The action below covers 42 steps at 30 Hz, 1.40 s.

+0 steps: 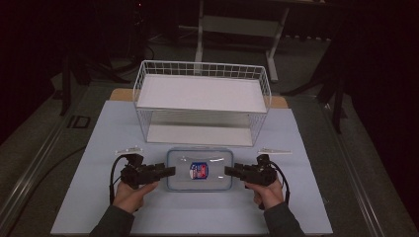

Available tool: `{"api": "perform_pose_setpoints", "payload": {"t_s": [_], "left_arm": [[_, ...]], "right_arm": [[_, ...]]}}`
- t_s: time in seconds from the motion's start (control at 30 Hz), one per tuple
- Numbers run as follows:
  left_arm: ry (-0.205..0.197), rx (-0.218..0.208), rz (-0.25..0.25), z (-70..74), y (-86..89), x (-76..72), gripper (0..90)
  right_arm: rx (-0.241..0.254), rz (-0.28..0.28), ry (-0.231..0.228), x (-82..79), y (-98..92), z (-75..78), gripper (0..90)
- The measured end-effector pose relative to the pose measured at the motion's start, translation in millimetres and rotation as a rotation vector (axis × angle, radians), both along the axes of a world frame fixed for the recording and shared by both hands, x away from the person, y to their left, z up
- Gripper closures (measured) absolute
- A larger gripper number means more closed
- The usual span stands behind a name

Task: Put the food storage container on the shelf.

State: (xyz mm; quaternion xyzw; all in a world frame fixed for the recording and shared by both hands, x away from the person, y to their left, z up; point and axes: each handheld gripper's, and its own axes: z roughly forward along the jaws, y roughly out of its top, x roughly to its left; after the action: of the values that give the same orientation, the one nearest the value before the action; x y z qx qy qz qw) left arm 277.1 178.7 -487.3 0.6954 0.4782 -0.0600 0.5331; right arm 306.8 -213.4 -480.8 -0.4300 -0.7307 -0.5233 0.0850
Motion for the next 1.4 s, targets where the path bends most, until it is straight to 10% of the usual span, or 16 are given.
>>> {"api": "perform_pose_setpoints", "payload": {"t_s": [1.4], "left_arm": [[-0.116, -0.033, 0.008, 37.5, 3.2, -4.8, 48.5]], "right_arm": [[0.032, -0.006, -0.149, -8.0, -0.3, 44.5, 53.4]]}}
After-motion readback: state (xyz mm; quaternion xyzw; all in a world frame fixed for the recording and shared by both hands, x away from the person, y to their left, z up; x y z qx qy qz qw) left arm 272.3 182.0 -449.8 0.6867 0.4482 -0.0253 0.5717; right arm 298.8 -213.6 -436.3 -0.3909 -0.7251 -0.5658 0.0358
